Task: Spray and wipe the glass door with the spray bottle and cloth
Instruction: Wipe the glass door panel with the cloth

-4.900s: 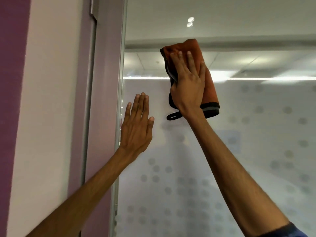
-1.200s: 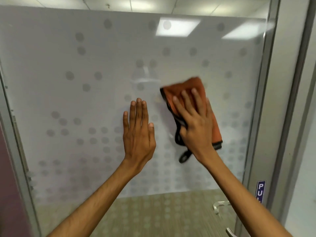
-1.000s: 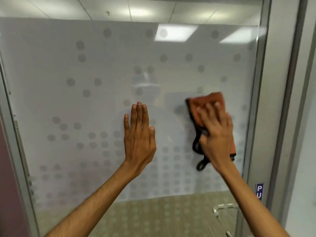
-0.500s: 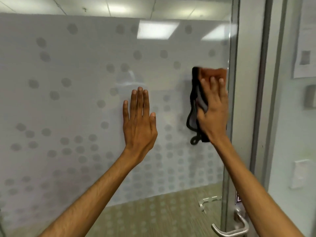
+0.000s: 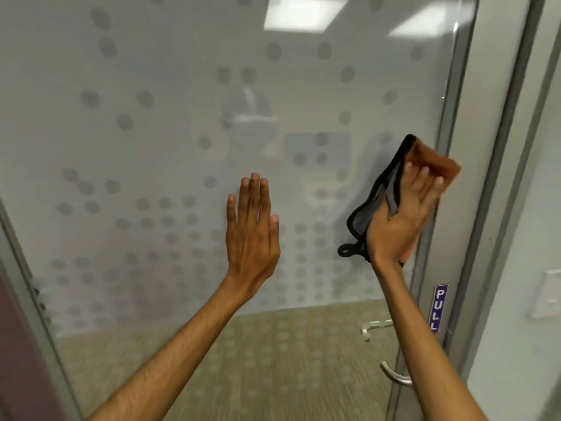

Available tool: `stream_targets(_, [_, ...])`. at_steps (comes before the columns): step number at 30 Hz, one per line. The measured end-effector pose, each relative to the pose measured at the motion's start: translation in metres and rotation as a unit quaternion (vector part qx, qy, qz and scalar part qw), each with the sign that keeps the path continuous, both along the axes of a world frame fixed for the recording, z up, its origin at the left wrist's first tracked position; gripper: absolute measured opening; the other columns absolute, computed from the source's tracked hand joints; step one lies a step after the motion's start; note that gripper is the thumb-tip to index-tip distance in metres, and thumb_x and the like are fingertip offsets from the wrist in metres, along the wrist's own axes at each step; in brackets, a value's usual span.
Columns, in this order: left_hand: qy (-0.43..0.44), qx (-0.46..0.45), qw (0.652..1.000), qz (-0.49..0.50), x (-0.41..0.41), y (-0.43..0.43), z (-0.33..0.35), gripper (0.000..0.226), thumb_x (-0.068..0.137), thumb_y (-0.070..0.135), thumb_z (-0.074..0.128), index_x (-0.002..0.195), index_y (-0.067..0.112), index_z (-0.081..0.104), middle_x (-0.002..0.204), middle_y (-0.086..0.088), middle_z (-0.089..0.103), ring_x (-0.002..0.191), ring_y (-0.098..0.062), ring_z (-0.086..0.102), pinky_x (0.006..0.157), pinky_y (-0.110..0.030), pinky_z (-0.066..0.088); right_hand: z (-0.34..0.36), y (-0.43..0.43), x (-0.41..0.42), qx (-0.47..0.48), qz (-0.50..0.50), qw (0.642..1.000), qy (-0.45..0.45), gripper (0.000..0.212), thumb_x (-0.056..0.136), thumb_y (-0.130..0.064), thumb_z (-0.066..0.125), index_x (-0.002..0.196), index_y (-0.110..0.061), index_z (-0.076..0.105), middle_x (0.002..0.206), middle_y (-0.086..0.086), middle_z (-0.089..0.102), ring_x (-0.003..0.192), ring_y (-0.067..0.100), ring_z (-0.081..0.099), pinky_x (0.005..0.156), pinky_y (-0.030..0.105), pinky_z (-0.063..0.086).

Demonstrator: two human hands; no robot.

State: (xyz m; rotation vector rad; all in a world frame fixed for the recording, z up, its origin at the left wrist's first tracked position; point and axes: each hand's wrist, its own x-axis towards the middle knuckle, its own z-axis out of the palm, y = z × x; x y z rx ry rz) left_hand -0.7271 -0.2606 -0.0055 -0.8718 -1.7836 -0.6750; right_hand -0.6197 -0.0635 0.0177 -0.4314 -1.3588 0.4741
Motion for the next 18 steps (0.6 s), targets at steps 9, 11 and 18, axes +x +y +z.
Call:
stream_targets(9, [-0.005,-0.023,0.999,0.031,-0.021,-0.052,-0.031,0.059,0.104,0.023,0.022,0.157,0.011,0.001,0.167,-0.003,-0.007,0.155,-0.020,-0.002,0.126,-0.040,-0.007,-0.091,-0.112,-0.039,0.077,0.020,0.988,-0.131,0.082,0.072,0.000,0.056,0.150,-0.018,0.039,0.161,0.005,0.023,0.154,0.024,0.002,0.117,0.063,0.022])
stream_targets(11, [-0.003,-0.027,0.999,0.044,-0.029,-0.072,-0.036,0.059,0.104,0.023,0.022,0.157,0.010,0.000,0.167,-0.002,-0.007,0.155,-0.020,-0.003,0.126,-0.040,-0.007,-0.089,-0.117,-0.045,0.076,0.013,0.988,-0.131,0.085,0.069,-0.001,0.055,0.150,-0.020,0.039,0.162,0.004,0.024,0.154,0.021,0.000,0.116,0.064,0.021])
stream_targets(18, [-0.015,-0.009,0.998,0.067,-0.049,-0.121,-0.030,0.058,0.104,0.020,0.022,0.157,0.007,0.005,0.167,-0.004,0.000,0.155,-0.021,-0.001,0.126,-0.039,-0.005,0.012,-0.169,-0.082,0.109,0.007,0.992,-0.068,0.084,0.069,-0.009,0.048,0.152,-0.026,0.038,0.164,-0.002,0.023,0.154,0.024,0.007,0.123,0.056,0.009])
